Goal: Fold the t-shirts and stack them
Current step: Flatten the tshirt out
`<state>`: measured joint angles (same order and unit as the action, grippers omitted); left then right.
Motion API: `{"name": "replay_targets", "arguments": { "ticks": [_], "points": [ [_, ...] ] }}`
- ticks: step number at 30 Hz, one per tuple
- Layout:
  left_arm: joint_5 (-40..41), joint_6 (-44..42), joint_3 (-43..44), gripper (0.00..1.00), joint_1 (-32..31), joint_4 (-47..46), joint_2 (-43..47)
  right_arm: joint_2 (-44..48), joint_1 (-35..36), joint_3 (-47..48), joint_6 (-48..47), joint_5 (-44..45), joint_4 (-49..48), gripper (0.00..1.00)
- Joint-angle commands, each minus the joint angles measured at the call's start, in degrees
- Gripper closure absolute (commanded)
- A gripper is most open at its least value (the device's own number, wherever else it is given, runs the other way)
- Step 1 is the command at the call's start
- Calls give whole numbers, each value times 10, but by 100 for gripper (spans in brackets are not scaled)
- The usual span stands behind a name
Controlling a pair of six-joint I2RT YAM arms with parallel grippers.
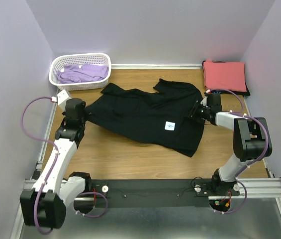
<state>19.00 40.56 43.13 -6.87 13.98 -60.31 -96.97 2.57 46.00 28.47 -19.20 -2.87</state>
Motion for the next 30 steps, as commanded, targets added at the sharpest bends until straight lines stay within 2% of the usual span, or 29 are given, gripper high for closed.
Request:
{"name": "replay_targets", "arguments": {
  "ticks": [1,4,7,12,16,23,29,30],
  "points": [
    [88,-43,-30,100,19,95,83,-22,0,-6,-26,86,96,50],
    [113,-50,-48,100,21,114,136,12,7,3,-32,101,122,48],
    [90,-49,-66,100,21,103,173,57,35,15,-34,125,158,47],
    [58,-48,-75,100,22,72,180,117,56,-4,-25,155,218,46],
    [46,-59,-82,100,21,54,183,129,56,-35,-25,178,234,46],
    [46,-73,-86,100,21,38,191,40,56,-7,-25,188,234,46],
    [35,-77,-89,100,22,27,192,-89,46,144,-67,267,232,47],
    [31,-79,-90,100,21,22,193,-118,43,193,-73,286,233,47]
  ]
}}
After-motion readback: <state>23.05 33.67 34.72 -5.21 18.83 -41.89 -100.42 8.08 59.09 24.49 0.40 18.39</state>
